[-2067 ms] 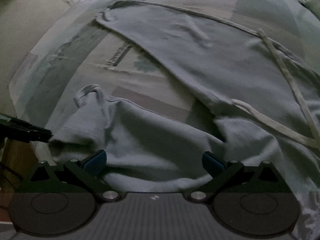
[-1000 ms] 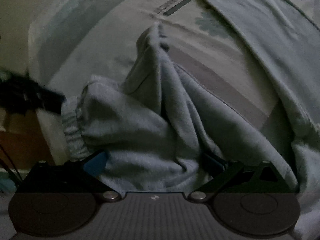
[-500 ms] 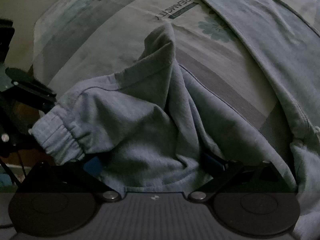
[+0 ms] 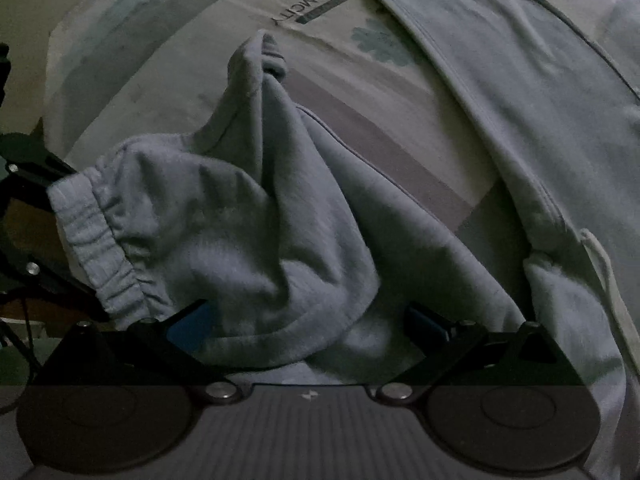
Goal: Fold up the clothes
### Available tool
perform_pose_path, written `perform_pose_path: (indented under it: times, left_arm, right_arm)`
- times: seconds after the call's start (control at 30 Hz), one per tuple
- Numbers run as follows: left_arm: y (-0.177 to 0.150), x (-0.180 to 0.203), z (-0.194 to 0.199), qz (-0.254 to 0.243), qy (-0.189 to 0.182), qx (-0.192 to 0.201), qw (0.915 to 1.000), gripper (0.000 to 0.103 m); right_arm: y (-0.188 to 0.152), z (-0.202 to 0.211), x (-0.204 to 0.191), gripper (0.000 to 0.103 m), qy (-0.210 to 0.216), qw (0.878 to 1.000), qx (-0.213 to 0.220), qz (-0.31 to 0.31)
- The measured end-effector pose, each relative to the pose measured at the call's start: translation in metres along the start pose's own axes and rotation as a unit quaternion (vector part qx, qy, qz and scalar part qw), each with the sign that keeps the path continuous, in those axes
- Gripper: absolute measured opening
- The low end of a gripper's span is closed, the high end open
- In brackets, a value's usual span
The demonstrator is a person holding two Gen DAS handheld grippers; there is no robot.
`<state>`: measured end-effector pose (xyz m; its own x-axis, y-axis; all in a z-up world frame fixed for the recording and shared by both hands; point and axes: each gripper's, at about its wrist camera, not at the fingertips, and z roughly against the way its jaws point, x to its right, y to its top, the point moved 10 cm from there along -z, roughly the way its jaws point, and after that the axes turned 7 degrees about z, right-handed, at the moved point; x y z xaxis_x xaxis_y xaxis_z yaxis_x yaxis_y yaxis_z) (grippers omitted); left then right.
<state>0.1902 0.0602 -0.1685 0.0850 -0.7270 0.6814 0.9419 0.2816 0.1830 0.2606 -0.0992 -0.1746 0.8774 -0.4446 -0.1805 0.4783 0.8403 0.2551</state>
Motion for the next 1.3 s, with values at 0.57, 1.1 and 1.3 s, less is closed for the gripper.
perform_pose_path:
  times: [0.57, 1.1, 1.3]
  left_arm:
    - [0.022, -0.030, -0.010, 0.199, -0.034, 0.079, 0.9762, 0.012]
    - [0.045, -0.140, 0.116, 0.166, 0.259, 0.064, 0.9493, 0.009]
    - [0.063, -0.187, 0.167, 0.160, 0.351, 0.061, 0.9205, 0.010]
  right_arm:
    - [0.000, -0.010, -0.009, 0.103, -0.006, 1.000, 0.009, -0.019]
    - [0.004, 0.042, -0.040, 0.103, 0.033, 0.997, 0.065, -0.029]
    - [0.032, 0.031, -0.061, 0.103, 0.047, 0.996, 0.066, -0.022]
